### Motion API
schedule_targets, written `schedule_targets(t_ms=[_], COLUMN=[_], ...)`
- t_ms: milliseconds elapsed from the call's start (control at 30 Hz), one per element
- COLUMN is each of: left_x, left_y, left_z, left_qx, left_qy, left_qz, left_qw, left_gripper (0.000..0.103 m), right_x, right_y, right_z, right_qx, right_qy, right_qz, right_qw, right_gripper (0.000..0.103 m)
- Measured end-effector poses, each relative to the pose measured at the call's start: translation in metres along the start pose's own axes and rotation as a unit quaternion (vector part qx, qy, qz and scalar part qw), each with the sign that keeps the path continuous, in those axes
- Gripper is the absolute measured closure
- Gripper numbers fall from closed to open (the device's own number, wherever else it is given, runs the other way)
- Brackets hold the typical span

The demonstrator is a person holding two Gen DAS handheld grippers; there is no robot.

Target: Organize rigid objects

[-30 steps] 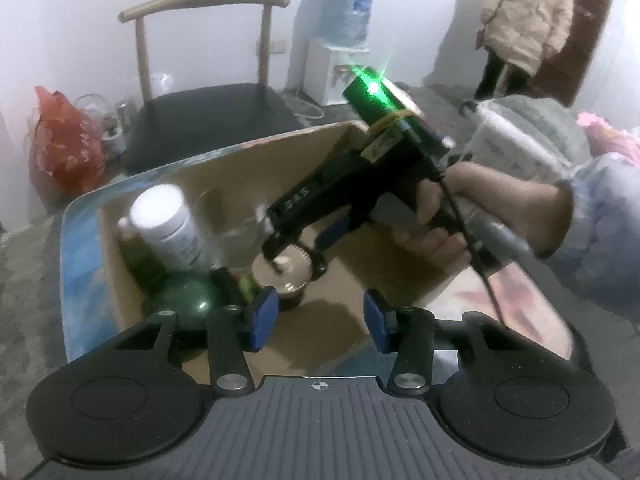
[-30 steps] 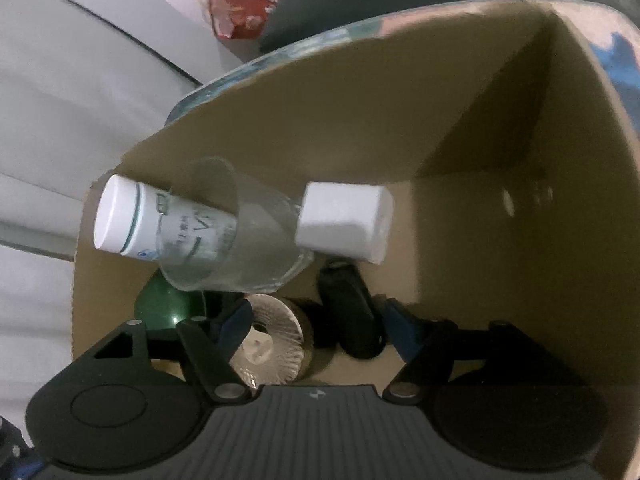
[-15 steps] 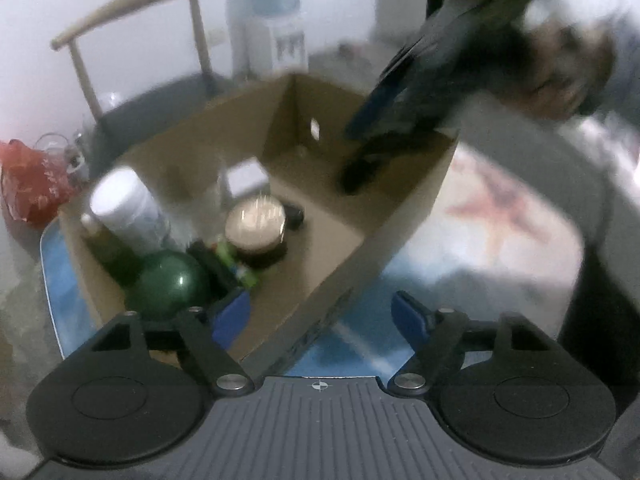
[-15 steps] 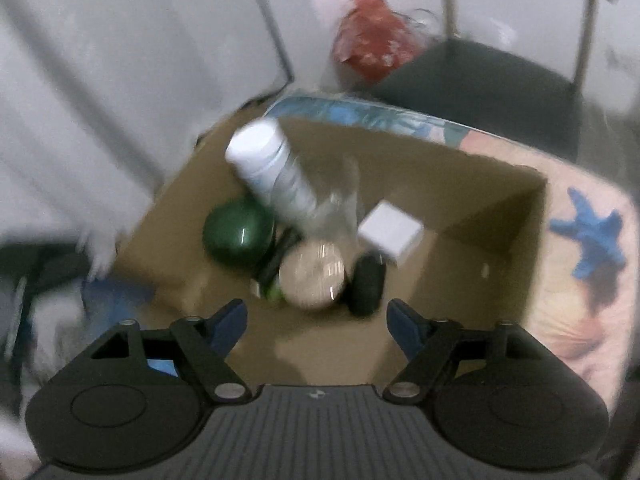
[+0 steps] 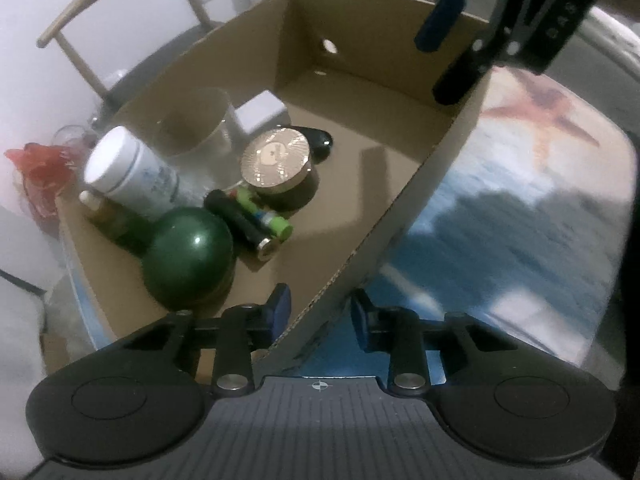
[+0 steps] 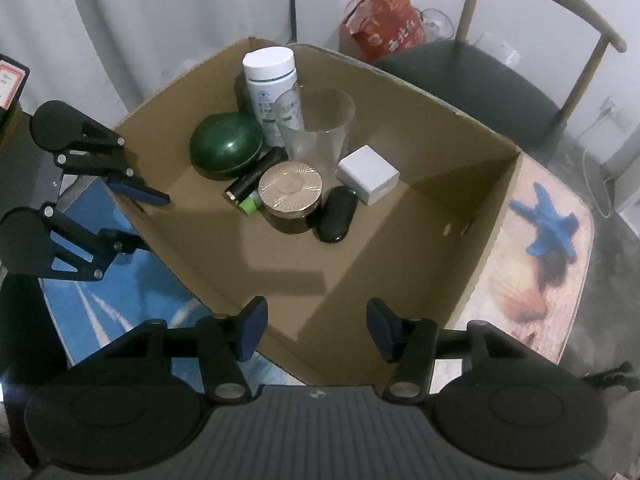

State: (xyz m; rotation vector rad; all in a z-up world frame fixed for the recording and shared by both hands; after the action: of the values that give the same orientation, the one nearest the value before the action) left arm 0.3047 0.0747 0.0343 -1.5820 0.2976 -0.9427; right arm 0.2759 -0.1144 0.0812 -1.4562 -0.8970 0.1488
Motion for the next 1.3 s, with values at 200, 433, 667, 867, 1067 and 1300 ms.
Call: schedule_targets(t_ms=[200,433,667,867,1067,1300], left_x=[-0.003,-0.011,-0.019,-0.027,-0.034,-0.041], left_y=[0.006,0.003,-0.003,-0.038,-0.061,-0.071], left_z=[-0.005,0.001,-0.01,-0.016,-0.031,-0.045], left_qx=[-0.014,-0.028,0.005,0.073,0.1,0.138], left_qy=[0.016,0.024,0.035,0.013,-0.002,-0.024], left_qz=[0.005,0.009,-0.001,-0.064,-0.101,-0.128], left_qw=[0.9997,0.9993,0.9994,0.9952,0.9899,0.9818], left_gripper=[0.073,0.073,0.063,0.032,0.022,0.014], right_x=[-0.011,-0.026,-0.023,-0.016,-0.022,-0.036], right_y=[0.003,0.004,0.001,-0.01,-0.043,-0.064], right_z=[0.004,0.013,0.009,0.005,0.014,0.033], right_qx=[0.01,0.031,0.019,-0.036,-0.038,-0.038], right_qy=[-0.003,-0.007,0.006,0.022,0.052,0.053], right_qz=[0.005,0.015,-0.001,-0.042,-0.101,-0.118], right_qw=[1.0,0.999,1.0,0.998,0.993,0.991], right_gripper=[0.046,0.046,0.046,0.045,0.037,0.035])
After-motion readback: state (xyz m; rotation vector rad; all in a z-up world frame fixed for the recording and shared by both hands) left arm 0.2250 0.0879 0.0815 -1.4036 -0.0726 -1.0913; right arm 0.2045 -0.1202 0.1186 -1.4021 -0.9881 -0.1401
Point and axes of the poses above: each gripper's, at about its wrist camera, not at the fingertips, and y roughly the way its jaws point, z to its left, x to its top, the point moved 2 cm from there along y, roughly the way its jaws point, and after that the axes turned 10 degrees about -x, right-handed, at the moved point
